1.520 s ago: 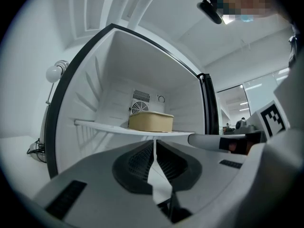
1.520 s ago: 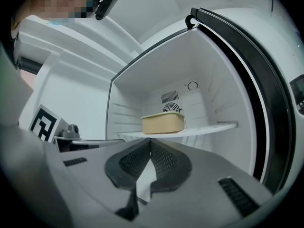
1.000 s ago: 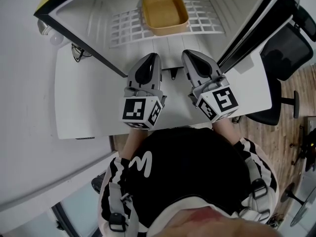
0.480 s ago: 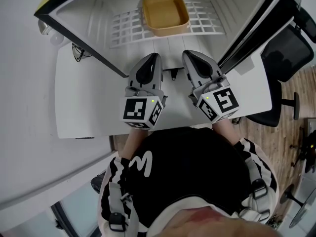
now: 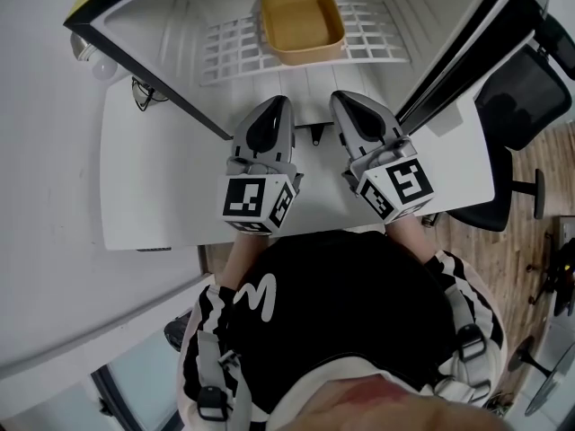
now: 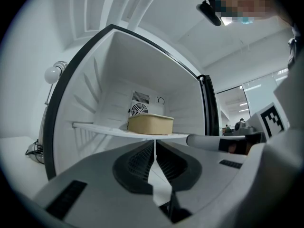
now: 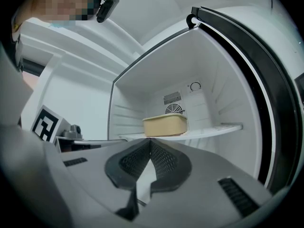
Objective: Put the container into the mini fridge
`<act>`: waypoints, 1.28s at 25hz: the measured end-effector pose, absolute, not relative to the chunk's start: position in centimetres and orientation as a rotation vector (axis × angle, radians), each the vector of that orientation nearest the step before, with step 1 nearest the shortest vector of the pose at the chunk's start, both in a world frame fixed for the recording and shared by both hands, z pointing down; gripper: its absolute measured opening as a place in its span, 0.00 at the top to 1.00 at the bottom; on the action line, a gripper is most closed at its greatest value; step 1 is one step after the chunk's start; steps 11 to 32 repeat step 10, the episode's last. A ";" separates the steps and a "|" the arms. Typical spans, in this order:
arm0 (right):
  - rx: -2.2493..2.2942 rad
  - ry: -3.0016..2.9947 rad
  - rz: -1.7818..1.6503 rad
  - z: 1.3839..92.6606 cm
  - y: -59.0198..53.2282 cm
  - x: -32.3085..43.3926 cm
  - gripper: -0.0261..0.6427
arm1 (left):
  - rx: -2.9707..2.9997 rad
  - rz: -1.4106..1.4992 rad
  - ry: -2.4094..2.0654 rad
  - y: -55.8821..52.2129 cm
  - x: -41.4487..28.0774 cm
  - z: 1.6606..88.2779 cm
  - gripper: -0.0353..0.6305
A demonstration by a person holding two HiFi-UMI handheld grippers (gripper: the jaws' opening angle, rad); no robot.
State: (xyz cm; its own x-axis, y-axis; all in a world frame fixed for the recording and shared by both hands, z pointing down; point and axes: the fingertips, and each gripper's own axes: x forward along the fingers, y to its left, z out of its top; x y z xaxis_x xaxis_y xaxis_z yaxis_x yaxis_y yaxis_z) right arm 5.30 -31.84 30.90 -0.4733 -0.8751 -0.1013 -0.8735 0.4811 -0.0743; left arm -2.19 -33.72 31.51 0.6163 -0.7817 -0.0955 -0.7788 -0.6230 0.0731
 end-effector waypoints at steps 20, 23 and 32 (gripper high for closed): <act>-1.547 2.596 -0.009 31.0 -31.7 5.2 0.94 | 2.797 -0.180 -1.360 -33.5 -2.4 31.6 0.92; -1.547 2.596 -0.009 31.0 -31.7 5.2 0.94 | 2.797 -0.180 -1.360 -33.5 -2.4 31.6 0.92; -1.547 2.596 -0.009 31.0 -31.7 5.2 0.94 | 2.797 -0.180 -1.360 -33.5 -2.4 31.6 0.92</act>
